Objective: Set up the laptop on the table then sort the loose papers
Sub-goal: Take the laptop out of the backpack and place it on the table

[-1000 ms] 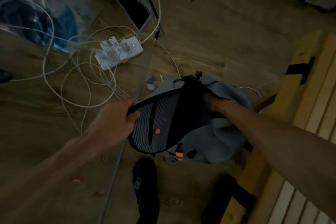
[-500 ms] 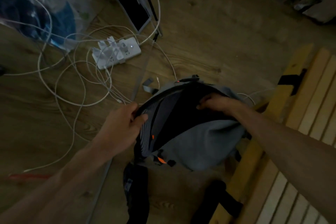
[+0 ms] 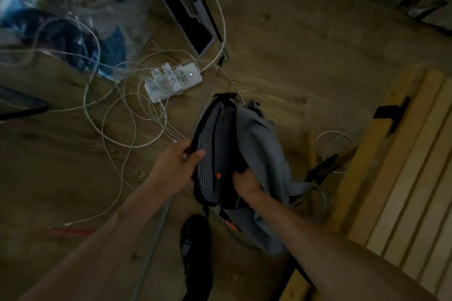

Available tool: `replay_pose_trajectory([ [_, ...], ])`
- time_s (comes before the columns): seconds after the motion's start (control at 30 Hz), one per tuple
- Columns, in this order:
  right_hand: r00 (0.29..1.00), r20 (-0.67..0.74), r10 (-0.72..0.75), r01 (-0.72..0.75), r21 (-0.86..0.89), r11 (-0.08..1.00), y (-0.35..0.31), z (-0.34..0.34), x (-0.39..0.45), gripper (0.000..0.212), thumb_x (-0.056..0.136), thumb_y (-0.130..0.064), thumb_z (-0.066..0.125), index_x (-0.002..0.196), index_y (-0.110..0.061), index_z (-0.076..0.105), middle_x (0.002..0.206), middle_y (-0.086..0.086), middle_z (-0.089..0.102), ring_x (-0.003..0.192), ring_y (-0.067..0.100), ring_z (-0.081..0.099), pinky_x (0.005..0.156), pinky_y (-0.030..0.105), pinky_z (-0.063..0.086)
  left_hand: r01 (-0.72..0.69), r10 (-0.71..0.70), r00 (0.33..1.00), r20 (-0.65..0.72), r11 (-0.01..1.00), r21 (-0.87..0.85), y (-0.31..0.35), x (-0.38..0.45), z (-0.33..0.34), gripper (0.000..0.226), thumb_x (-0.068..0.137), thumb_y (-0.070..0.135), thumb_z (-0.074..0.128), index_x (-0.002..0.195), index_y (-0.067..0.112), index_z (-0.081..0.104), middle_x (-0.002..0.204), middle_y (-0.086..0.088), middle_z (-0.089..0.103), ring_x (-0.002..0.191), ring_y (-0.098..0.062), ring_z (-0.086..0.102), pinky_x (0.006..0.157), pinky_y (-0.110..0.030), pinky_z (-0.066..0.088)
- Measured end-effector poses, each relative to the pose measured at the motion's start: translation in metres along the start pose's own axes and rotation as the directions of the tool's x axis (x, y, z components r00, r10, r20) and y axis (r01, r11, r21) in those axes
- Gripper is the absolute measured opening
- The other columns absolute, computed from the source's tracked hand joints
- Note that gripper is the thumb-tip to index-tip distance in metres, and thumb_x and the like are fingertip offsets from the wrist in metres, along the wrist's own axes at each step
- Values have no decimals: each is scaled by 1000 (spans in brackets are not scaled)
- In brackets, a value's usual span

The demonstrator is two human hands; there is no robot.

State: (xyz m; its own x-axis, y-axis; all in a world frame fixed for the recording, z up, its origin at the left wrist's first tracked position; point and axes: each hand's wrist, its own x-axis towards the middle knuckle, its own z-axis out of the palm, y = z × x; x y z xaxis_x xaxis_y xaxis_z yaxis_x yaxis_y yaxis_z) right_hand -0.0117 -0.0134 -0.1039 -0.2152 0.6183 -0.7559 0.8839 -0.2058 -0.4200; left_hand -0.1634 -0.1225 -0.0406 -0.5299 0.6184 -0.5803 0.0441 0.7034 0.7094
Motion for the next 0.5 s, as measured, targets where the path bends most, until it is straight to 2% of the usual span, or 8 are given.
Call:
replay_pose_trajectory([
  [0.1,996,87,-35,43,-83,996,-15,-35,-17,20,97,-8,49,111,-3,62,99,1,54,92,18,55,71,18,39,-35,29,999,41,989,144,6,-4,-7,19,97,34,55,98,17,63,91,6,68,86,-9,66,73,-33,55],
  [0.13,993,118,-32,43,-89,995,-17,-52,-23,17,96,-11,50,105,-5,63,93,1,57,86,19,59,66,21,38,-43,34,998,57,985,165,6,-5,-9,19,97,34,55,97,17,63,90,6,68,85,-10,66,73,-33,54],
  [0.17,990,138,-35,43,-56,998,-21,-69,-29,11,94,-12,52,89,-9,61,83,1,57,75,19,59,61,23,39,-46,33,997,72,982,186,8,-8,-11,17,97,34,56,95,18,62,88,6,68,84,-10,66,73,-35,54],
  [0.2,988,149,-43,47,-27,999,-25,-86,-37,17,92,-13,54,74,-14,54,72,2,55,65,18,56,57,24,39,-58,42,995,86,979,195,9,-10,-11,16,96,33,56,94,19,63,87,6,68,83,-9,66,74,-37,54],
  [0.27,986,160,-46,52,-37,998,-28,-112,-51,28,89,-12,57,64,-16,43,62,3,50,57,18,52,52,27,38,-65,38,990,134,978,200,16,-17,-8,15,96,31,57,95,18,65,88,4,69,83,-9,66,78,-40,55],
  [0.37,981,189,-40,60,-99,993,-26,-140,-77,35,90,-14,59,66,-16,33,60,3,42,54,18,43,49,29,34,-26,-16,979,202,979,204,26,-33,8,21,97,29,58,99,10,67,92,-2,72,84,-10,67,78,-36,55],
  [0.43,982,183,-48,74,-137,988,-20,-158,-94,34,93,-19,60,72,-17,33,64,1,39,53,15,39,46,27,32,10,-36,989,145,984,180,26,-41,15,20,96,28,59,98,11,68,92,-2,73,84,-11,68,76,-36,54],
  [0.5,980,189,-53,84,-160,984,-9,-176,-108,28,95,-26,60,80,-14,40,70,1,43,57,13,43,45,21,35,69,-78,995,60,989,132,18,-46,16,13,95,28,60,91,18,68,84,1,73,81,-16,70,71,-38,55],
])
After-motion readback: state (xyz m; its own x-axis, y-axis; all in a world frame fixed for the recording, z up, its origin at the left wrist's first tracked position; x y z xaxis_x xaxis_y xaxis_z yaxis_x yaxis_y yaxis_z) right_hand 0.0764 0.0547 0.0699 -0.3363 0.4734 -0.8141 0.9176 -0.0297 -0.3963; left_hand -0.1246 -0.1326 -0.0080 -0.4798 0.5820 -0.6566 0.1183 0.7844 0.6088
